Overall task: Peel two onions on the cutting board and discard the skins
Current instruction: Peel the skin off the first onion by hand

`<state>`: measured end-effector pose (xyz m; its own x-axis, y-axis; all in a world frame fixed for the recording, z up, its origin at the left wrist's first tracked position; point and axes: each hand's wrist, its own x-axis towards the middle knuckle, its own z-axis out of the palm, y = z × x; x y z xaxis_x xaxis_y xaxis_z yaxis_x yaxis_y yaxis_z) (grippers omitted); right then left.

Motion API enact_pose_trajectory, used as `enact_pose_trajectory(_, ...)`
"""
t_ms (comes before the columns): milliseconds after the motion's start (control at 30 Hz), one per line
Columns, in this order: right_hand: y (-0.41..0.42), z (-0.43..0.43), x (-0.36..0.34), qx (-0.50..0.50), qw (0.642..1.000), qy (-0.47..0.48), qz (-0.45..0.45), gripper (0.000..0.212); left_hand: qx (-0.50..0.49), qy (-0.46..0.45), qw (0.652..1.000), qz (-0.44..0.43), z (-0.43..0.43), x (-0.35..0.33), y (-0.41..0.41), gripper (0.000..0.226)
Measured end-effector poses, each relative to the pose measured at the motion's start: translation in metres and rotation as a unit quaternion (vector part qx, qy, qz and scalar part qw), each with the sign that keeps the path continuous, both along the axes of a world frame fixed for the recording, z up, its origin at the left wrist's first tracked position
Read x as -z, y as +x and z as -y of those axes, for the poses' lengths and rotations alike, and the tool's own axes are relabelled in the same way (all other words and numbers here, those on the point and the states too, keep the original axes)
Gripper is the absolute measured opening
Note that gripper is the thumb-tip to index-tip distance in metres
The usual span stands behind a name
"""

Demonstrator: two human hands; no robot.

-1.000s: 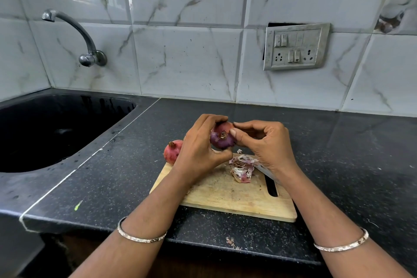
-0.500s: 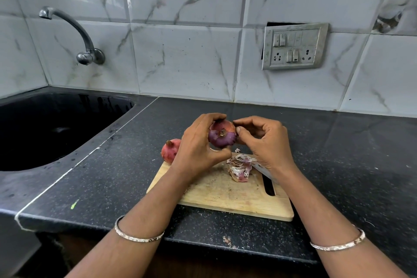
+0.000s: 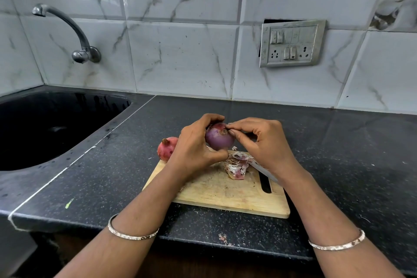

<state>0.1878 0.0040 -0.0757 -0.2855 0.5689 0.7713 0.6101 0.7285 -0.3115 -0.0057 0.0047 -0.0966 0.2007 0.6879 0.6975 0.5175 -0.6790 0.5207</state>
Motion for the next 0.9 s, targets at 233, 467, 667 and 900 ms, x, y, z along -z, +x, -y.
enact_pose_trajectory(233,-0.001,0.000,0.002,0.002,1.000,0.000,-0.006,0.013,0.005,-0.008,1.000,-0.010,-0.001,0.001,-0.001,0.075)
enact_pose_trajectory(467,-0.008,0.004,0.002,0.052,0.999,-0.002,-0.010,0.005,0.007,-0.010,1.000,-0.004,-0.002,0.001,0.000,0.076)
enact_pose_trajectory(667,-0.011,0.004,0.002,0.075,0.994,-0.032,-0.067,0.004,0.003,0.006,1.000,-0.012,-0.003,0.001,0.001,0.064)
enact_pose_trajectory(900,-0.007,0.000,0.001,0.086,0.974,-0.119,-0.172,0.007,0.011,0.019,1.000,0.006,-0.003,0.001,0.001,0.062)
